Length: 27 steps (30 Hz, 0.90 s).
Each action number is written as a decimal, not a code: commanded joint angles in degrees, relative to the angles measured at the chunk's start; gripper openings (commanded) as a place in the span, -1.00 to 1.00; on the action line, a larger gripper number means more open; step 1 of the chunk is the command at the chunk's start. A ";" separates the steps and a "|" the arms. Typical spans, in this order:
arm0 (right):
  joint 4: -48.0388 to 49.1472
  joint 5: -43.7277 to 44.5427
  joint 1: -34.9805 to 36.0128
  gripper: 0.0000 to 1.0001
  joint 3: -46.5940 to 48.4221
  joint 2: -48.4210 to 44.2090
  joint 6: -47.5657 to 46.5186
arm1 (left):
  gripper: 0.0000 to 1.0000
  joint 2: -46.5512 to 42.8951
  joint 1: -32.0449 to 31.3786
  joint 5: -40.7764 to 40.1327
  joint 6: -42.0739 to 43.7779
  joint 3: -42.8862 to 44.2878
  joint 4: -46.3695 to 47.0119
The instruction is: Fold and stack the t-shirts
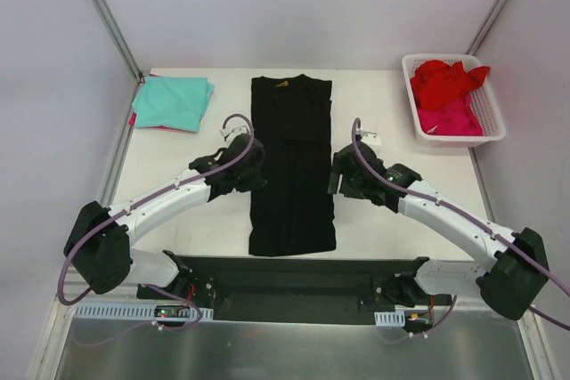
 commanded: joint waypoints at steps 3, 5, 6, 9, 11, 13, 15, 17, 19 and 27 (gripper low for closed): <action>5.90 -3.37 -6.98 0.00 3.24 3.37 -6.67 | -0.83 2.23 6.94 3.05 7.02 3.40 3.72; 6.25 -4.77 -8.39 -0.50 6.24 5.92 -9.03 | -0.85 4.76 9.31 5.32 9.04 6.81 4.68; 6.42 -5.56 -9.62 -0.61 7.64 9.24 -9.75 | -0.88 6.00 10.28 6.21 9.83 8.40 4.69; 6.16 -9.69 -11.91 -0.93 14.15 16.01 -11.50 | -0.94 11.19 13.18 10.43 11.50 14.20 4.69; 5.99 -12.15 -13.05 -0.99 17.75 19.02 -11.86 | -0.97 14.69 14.15 11.83 12.73 18.06 4.69; 6.69 -13.48 -13.41 -0.99 19.16 21.40 -12.39 | -0.97 17.86 14.51 13.51 13.35 19.92 4.69; 7.91 -14.80 -13.93 -0.99 20.05 22.62 -13.70 | -0.99 20.07 15.38 14.39 14.31 23.17 4.69; 7.75 -17.16 -15.24 -0.99 23.54 25.96 -14.50 | -1.00 23.58 16.52 15.87 15.11 26.33 4.69; 7.04 -19.01 -16.39 -0.99 26.45 29.73 -15.63 | -1.00 27.26 18.54 18.50 15.72 30.19 4.69; 6.69 -32.90 -22.72 -0.99 41.47 43.10 -18.63 | -1.00 39.66 24.52 29.67 15.02 42.51 4.33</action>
